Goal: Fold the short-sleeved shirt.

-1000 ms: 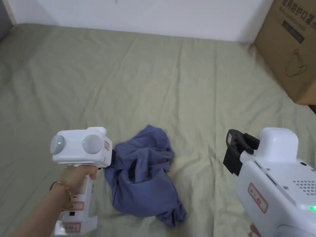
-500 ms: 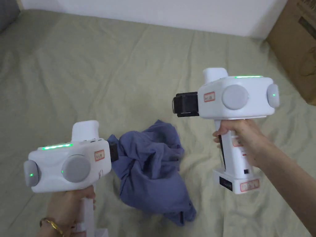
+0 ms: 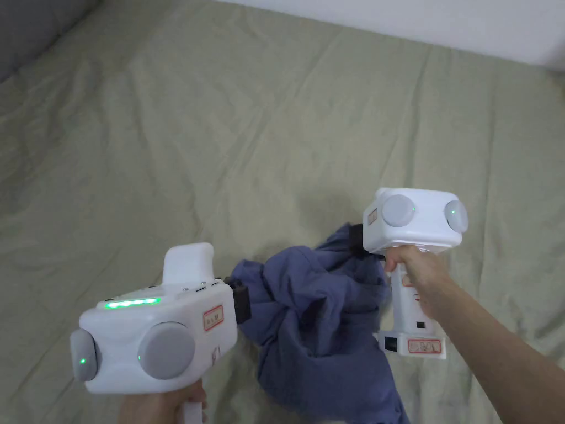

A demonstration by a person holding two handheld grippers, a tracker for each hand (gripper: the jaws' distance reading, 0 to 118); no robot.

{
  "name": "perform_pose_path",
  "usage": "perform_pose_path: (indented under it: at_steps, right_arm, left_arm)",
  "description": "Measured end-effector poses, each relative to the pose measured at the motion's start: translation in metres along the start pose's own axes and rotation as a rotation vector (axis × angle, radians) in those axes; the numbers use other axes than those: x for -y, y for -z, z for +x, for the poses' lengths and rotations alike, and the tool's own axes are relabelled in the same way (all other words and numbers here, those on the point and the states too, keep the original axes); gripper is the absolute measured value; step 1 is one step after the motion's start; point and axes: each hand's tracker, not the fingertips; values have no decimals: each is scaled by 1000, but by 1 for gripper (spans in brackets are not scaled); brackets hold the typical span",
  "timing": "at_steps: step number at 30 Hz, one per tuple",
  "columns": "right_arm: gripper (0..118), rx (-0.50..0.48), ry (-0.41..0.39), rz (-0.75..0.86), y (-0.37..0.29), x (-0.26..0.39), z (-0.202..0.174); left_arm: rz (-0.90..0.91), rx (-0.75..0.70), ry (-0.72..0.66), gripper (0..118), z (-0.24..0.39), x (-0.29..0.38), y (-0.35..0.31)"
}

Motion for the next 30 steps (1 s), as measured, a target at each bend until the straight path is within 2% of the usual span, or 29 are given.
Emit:
perform_pose_path:
  at_steps: [2,4,7,12,15,18,19,23,30]
  right_arm:
    - [1,-28,-17,18,-21,2,7]
    - [1,-119,-13,70,-54,1,26]
    - [1,-177,-11,201,-131,15,55]
    - [1,-279,108,400,-265,50,119]
    - [1,-325,136,524,-341,76,151]
    - [1,-376,142,640,-405,96,163]
    - [1,-379,132,677,-426,101,165]
    - [1,-278,61,828,-489,112,158]
    - [1,-229,86,958,-555,97,157]
  left_arm:
    - [0,3,-39,1,-5,-3,3]
    - [16,8,-68,1,-5,-6,-4]
    - [64,26,-79,1,-3,-19,-24]
    - [244,92,-48,1,14,-49,-91]
    - [363,167,-21,1,30,-72,-144]
    - [457,275,30,1,58,-95,-196]
    - [485,291,68,1,71,-104,-215]
    - [630,308,239,1,119,-126,-278]
    - [728,312,331,1,158,-170,-344]
